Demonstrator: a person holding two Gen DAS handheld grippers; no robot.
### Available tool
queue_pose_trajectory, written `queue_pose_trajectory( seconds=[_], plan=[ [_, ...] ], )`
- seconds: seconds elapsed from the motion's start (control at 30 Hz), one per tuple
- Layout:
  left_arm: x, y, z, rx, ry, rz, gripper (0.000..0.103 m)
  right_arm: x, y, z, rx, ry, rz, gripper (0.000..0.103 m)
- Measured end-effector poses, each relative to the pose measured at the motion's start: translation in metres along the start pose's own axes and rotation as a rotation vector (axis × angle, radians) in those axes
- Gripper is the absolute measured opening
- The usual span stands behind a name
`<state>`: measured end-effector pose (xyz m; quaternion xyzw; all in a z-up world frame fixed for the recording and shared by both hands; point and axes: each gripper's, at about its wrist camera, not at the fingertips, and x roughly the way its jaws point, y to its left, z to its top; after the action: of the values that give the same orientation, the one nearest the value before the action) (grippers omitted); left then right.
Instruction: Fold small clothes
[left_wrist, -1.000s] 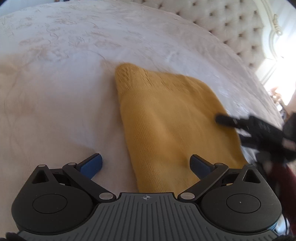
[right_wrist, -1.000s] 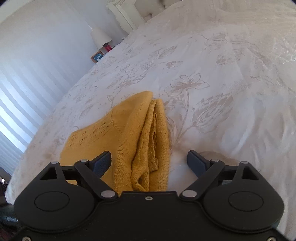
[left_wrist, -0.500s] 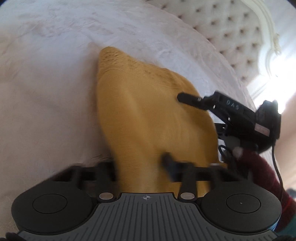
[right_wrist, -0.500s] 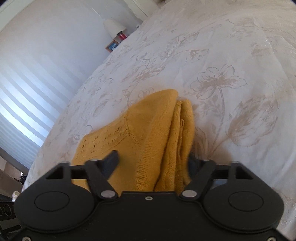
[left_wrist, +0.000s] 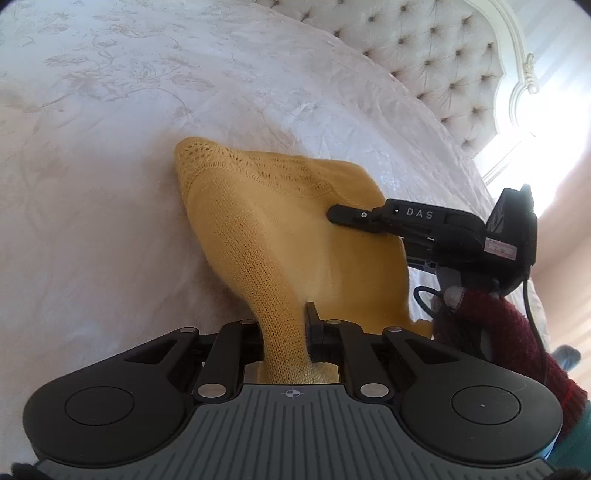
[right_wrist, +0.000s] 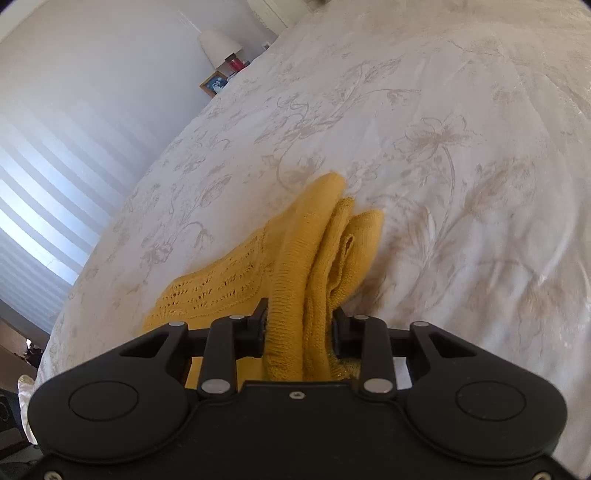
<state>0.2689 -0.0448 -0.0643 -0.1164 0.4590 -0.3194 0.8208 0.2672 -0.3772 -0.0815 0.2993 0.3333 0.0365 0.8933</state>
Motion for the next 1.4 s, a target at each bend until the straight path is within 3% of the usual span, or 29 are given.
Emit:
queue_pose_trajectory(
  seconds=[0.33, 0.53, 0.63, 0.7, 0.83, 0.93, 1.17, 1.23, 1.33, 1.4],
  plan=[
    [-0.074, 0.018, -0.057, -0.023, 0.072, -0.015, 0.012, -0.042, 0.042, -0.081, 0.025, 0.115, 0.045, 0.041],
    [-0.104, 0.035, -0.089, -0.112, 0.098, -0.043, 0.013, -0.057, 0.059, -0.118, 0.077, 0.181, 0.090, 0.043],
    [-0.096, 0.044, -0.099, -0.150, 0.097, -0.008, 0.016, -0.058, 0.055, -0.126, 0.065, 0.131, 0.071, 0.057],
    [-0.089, 0.048, -0.105, -0.143, 0.087, 0.008, 0.018, -0.064, 0.045, -0.136, 0.110, 0.096, 0.127, 0.070],
    [-0.088, 0.048, -0.120, -0.126, 0.053, 0.023, 0.027, -0.083, 0.035, -0.159, 0.074, 0.069, 0.158, 0.073],
    [-0.084, 0.051, -0.127, -0.147, 0.049, 0.007, 0.033, -0.091, 0.032, -0.174, 0.057, 0.082, 0.234, 0.077],
    [-0.080, 0.056, -0.116, -0.269, 0.067, -0.091, 0.035, -0.097, 0.053, -0.188, -0.032, 0.179, 0.370, 0.081],
    [-0.085, 0.055, -0.113, -0.274, 0.062, -0.112, 0.035, -0.100, 0.058, -0.187, -0.018, 0.223, 0.458, 0.081],
    [-0.090, 0.053, -0.107, -0.274, 0.054, -0.139, 0.036, -0.115, 0.064, -0.189, 0.041, 0.242, 0.657, 0.080],
    [-0.090, 0.054, -0.107, -0.274, 0.065, -0.141, 0.037, -0.128, 0.065, -0.189, 0.062, 0.217, 0.687, 0.082]
  ],
)
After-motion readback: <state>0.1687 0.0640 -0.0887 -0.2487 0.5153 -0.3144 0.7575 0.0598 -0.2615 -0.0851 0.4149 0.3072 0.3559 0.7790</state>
